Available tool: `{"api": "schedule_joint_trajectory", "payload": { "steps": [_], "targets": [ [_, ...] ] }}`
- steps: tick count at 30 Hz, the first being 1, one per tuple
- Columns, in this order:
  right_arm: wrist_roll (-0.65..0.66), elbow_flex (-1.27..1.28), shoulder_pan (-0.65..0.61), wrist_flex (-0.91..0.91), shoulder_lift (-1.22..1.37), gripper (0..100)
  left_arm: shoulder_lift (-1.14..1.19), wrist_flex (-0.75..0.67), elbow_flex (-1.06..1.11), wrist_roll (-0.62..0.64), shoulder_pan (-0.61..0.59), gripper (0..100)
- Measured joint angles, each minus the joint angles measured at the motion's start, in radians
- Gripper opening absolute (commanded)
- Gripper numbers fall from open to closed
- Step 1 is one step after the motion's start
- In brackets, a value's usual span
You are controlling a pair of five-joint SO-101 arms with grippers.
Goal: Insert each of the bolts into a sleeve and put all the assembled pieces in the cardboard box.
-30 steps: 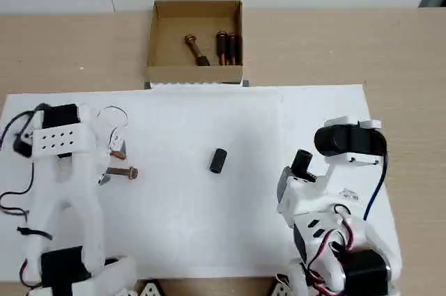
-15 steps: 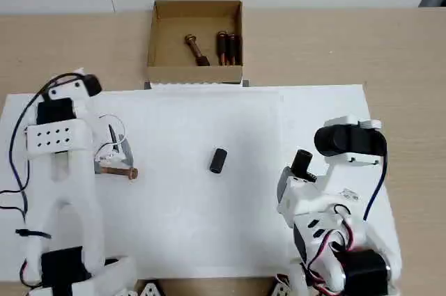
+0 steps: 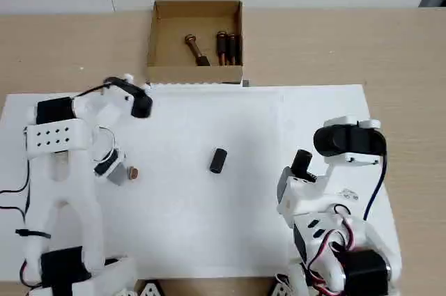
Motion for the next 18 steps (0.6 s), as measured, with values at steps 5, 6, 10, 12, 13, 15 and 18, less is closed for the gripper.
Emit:
{"api": "schedule_joint_trajectory", "payload": {
  "steps": [5,6,10,12,13,15,18],
  "targets": [
    [0.049,0.0,0.0,0.0,0.0,0.2,0.0,0.0,0.0,-0.273,0.0,14],
    [0.057,0.0,0.0,0.0,0.0,0.2,0.0,0.0,0.0,-0.318,0.0,14],
    [0.072,0.0,0.0,0.0,0.0,0.2,0.0,0.0,0.0,-0.44,0.0,14],
    [0.075,0.0,0.0,0.0,0.0,0.2,0.0,0.0,0.0,-0.48,0.0,14],
    [0.075,0.0,0.0,0.0,0.0,0.2,0.0,0.0,0.0,-0.489,0.0,14],
    [0.075,0.0,0.0,0.0,0.0,0.2,0.0,0.0,0.0,-0.496,0.006,16],
    [0.075,0.0,0.0,0.0,0.0,0.2,0.0,0.0,0.0,-0.517,0.02,19]
  ]
}}
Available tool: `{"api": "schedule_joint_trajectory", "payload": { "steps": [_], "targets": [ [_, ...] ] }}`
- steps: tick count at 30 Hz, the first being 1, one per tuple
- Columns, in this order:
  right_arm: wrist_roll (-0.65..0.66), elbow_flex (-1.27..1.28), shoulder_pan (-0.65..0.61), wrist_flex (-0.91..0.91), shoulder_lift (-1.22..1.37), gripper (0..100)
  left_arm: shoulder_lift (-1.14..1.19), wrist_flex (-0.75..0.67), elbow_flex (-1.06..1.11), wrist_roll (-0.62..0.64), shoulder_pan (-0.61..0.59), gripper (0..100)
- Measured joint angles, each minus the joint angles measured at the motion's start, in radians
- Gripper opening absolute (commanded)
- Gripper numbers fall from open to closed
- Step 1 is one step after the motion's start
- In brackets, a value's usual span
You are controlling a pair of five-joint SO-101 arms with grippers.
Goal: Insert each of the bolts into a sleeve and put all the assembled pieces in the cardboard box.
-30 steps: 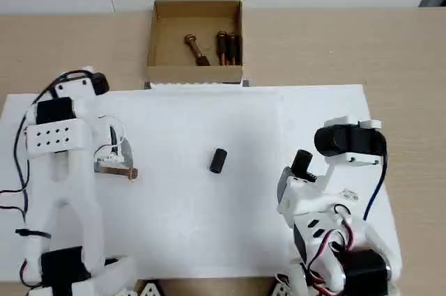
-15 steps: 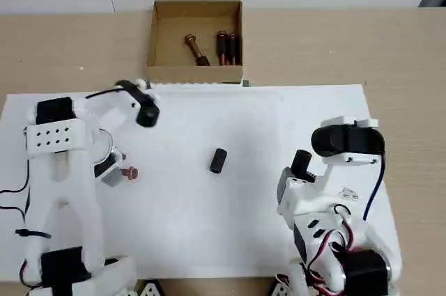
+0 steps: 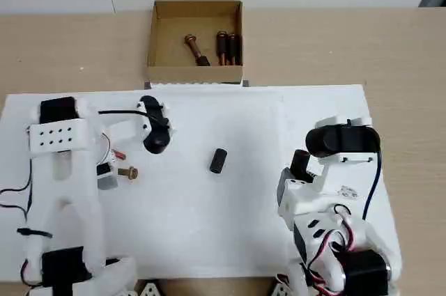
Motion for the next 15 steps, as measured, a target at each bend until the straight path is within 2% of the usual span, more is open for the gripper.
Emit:
{"api": "schedule_joint_trajectory", "payload": {
  "steps": [3,15],
  "targets": [
    [0.0,0.0,0.0,0.0,0.0,0.2,0.0,-0.011,0.018,0.0,0.002,19],
    [0.0,0.0,0.0,0.0,0.0,0.2,0.0,-0.242,0.199,0.0,0.018,18]
  ]
}}
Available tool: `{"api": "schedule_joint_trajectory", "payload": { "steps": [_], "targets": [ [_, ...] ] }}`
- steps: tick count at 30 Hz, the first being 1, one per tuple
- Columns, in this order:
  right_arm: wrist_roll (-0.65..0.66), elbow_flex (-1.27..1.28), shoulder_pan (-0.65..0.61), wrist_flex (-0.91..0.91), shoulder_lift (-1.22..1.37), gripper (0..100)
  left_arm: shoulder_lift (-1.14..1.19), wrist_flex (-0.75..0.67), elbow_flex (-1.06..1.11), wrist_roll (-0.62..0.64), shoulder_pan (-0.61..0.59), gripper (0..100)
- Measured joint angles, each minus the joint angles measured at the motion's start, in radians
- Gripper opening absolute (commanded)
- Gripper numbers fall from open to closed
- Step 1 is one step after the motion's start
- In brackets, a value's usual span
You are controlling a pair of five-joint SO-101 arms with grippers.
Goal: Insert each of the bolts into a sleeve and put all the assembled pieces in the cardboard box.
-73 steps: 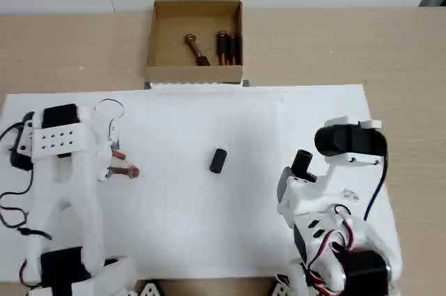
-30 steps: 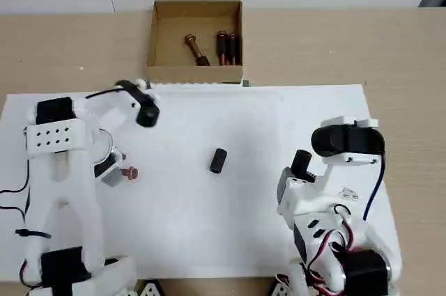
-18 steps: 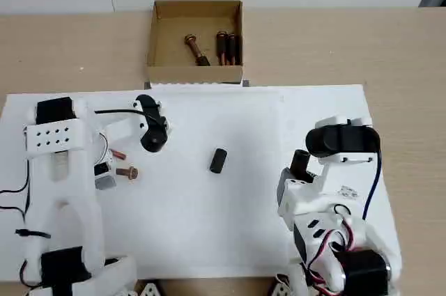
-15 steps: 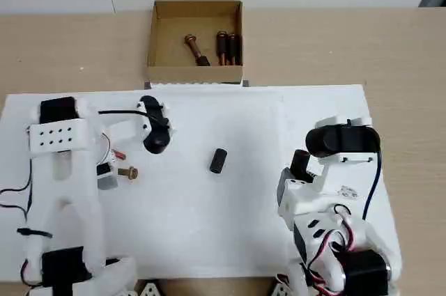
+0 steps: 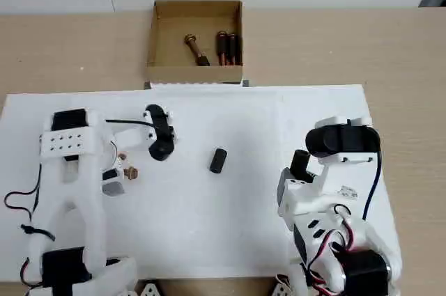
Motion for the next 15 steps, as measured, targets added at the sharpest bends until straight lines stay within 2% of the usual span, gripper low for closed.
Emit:
{"api": "schedule_joint_trajectory", "payload": {
  "steps": [8,15],
  "targets": [
    [0.0,0.0,0.0,0.0,0.0,0.2,0.0,-0.138,0.084,-0.005,0.003,18],
    [0.0,0.0,0.0,0.0,0.0,0.2,0.104,-0.167,0.057,-0.005,0.003,18]
  ]
}}
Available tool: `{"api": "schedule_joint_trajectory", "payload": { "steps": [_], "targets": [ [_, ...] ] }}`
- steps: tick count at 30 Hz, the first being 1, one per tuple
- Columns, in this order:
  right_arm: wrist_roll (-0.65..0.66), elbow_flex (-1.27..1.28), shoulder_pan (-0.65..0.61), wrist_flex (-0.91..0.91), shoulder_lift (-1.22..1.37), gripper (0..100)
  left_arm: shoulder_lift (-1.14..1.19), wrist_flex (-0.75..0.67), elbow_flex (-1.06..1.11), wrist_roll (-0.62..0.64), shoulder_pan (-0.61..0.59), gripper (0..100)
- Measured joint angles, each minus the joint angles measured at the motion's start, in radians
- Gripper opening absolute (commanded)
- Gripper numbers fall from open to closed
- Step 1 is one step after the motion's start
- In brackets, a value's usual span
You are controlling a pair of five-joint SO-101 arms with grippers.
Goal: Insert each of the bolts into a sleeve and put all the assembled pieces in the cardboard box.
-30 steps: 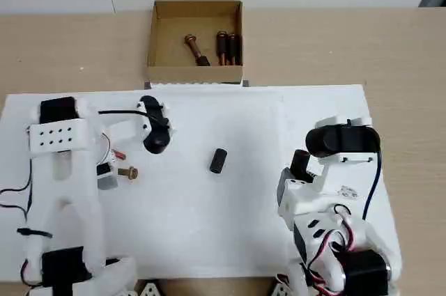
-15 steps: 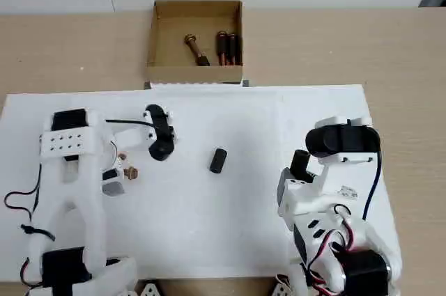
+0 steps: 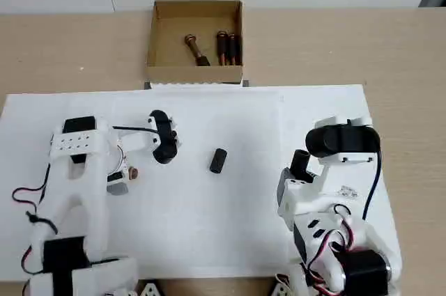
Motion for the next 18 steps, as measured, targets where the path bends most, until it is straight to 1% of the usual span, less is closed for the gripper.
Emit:
{"api": "schedule_joint_trajectory", "payload": {
  "steps": [7,12,18],
  "targets": [
    [0.0,0.0,0.0,0.0,0.0,0.2,0.097,0.003,-0.029,0.0,0.0,11],
    [0.0,0.0,0.0,0.0,0.0,0.2,0.103,0.005,-0.029,-0.002,0.005,8],
    [0.0,0.0,0.0,0.0,0.0,0.2,0.104,0.006,-0.029,-0.002,0.006,1]
  ]
}}
